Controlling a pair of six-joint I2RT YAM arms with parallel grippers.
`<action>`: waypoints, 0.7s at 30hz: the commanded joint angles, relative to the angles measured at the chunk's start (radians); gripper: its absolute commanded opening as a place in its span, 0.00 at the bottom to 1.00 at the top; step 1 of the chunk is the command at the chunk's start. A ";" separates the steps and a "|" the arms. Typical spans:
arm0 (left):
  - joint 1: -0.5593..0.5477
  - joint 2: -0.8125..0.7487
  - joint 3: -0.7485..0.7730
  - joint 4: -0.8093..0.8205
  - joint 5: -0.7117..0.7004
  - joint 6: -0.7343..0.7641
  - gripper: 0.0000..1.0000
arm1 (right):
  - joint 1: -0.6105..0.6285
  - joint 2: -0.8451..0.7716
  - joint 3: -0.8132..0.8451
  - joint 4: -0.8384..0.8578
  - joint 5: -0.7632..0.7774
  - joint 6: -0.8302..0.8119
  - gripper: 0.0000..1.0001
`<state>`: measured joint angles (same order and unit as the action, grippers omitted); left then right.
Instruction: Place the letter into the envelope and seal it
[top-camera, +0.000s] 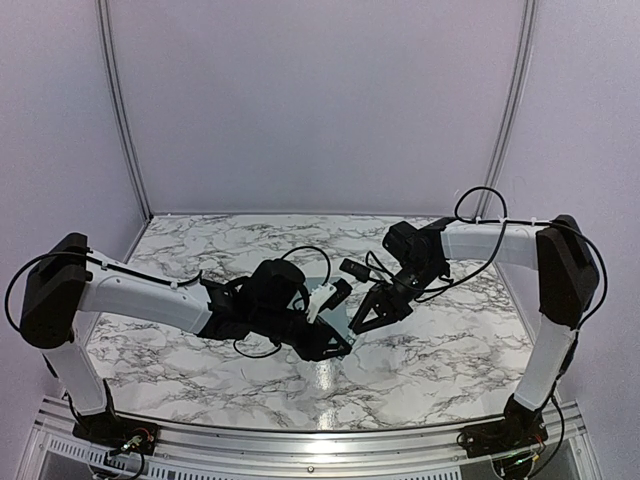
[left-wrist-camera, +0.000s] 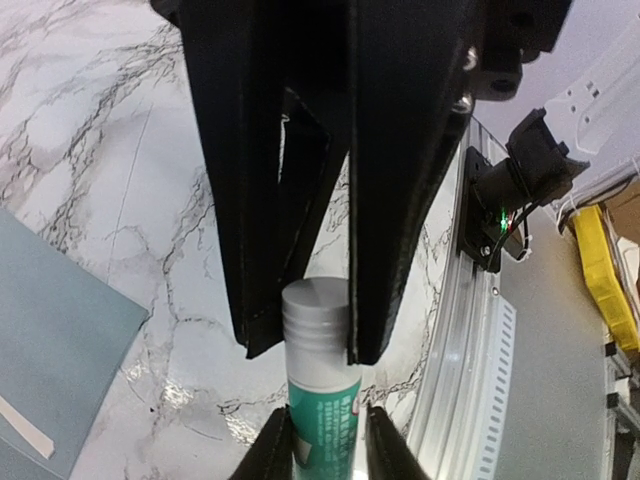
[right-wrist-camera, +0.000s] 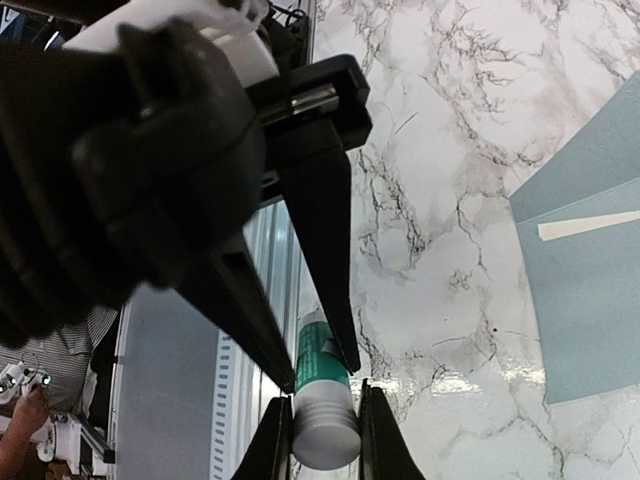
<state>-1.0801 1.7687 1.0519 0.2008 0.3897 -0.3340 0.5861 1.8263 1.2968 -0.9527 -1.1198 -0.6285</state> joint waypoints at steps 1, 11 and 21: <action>-0.004 0.007 0.020 0.049 0.021 -0.002 0.33 | 0.001 -0.015 -0.006 0.001 0.004 -0.014 0.06; -0.004 0.072 0.059 0.049 0.070 -0.010 0.40 | 0.001 -0.017 -0.004 -0.006 -0.001 -0.017 0.06; 0.001 0.085 0.074 0.051 0.084 -0.029 0.26 | 0.001 -0.016 -0.010 -0.009 0.005 -0.028 0.06</action>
<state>-1.0798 1.8374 1.0935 0.2272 0.4450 -0.3546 0.5861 1.8263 1.2903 -0.9550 -1.1164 -0.6327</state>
